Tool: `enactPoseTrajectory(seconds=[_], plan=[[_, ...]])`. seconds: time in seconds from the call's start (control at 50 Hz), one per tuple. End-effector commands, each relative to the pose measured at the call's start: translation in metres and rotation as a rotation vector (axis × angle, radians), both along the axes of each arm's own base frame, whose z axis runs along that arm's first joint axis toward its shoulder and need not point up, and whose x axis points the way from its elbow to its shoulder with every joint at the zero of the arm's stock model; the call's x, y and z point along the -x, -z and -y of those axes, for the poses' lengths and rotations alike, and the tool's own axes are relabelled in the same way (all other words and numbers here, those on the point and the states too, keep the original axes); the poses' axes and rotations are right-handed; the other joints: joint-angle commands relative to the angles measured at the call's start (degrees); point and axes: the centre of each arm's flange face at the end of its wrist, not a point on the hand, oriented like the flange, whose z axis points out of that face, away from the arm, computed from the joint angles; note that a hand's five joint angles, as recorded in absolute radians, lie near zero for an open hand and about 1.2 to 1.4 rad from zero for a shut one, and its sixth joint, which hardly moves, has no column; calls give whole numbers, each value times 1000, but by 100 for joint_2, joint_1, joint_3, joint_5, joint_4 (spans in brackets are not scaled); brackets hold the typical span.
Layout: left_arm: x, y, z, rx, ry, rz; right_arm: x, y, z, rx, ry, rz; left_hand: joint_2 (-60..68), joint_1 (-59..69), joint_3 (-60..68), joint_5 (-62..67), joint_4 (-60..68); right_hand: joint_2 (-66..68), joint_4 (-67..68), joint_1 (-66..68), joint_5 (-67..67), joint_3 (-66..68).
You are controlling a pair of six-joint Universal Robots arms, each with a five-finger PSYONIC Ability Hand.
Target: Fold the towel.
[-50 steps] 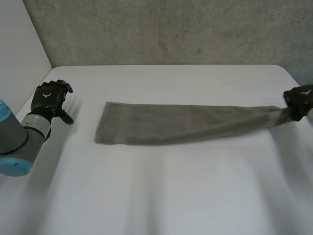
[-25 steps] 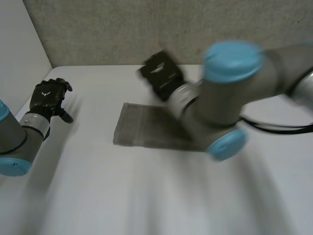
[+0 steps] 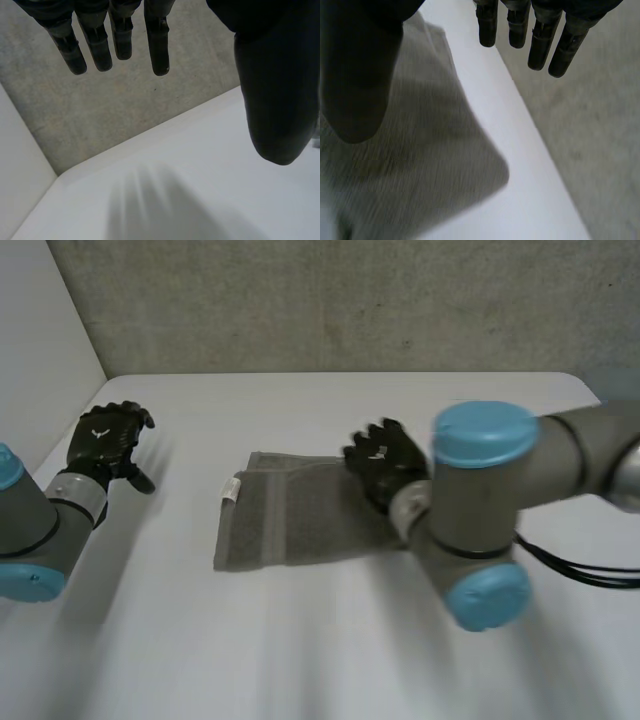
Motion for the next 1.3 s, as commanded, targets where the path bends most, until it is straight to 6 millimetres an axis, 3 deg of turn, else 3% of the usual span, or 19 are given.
enactPoseTrajectory(seconds=[0.02, 0.14, 0.18, 0.2, 0.24, 0.5, 0.92, 1.24, 1.28, 1.3], plan=[[26, 4, -18, -24, 81, 2, 46, 17, 10, -151, 81, 104, -256, -323, -346, -143, -342, 362, 269, 350, 390, 336], [53, 3, -39, -31, 186, 7, 68, 36, 17, -248, 117, 181, -138, -205, -228, -25, -224, 866, 773, 854, 895, 841], [73, 0, -59, -52, 285, 9, 72, 40, 17, -254, 127, 187, -88, -155, -178, 25, -174, 866, 773, 854, 895, 841], [73, 0, -60, -52, 285, 9, 73, 42, 18, -255, 131, 189, -87, -155, -178, 26, -173, 833, 740, 821, 862, 807], [83, 4, -79, -98, 381, 48, 74, 43, 19, -249, 133, 192, -87, -155, -178, 26, -173, 816, 723, 804, 844, 790], [92, 30, -119, -153, 560, 415, 83, 45, 26, -241, 158, 201, 131, 63, 40, 243, 44, 748, 656, 737, 777, 723], [88, 29, -110, -132, 456, 455, 85, 50, 24, -244, 160, 195, 2098, 2031, 2008, 2211, 2012, 748, 656, 737, 777, 723], [89, 24, -107, -105, 450, 452, 85, 52, 23, -245, 157, 186, 2133, 2065, 2042, 2245, 2047, 732, 639, 720, 760, 706], [89, 24, -107, -107, 450, 452, 85, 52, 23, -245, 157, 186, 2554, 2486, 2463, 2666, 2467, 732, 639, 720, 760, 706], [89, 25, -107, -104, 452, 453, 85, 52, 23, -247, 158, 185, 3519, 3452, 3429, 3632, 3433, 732, 639, 720, 760, 706]])
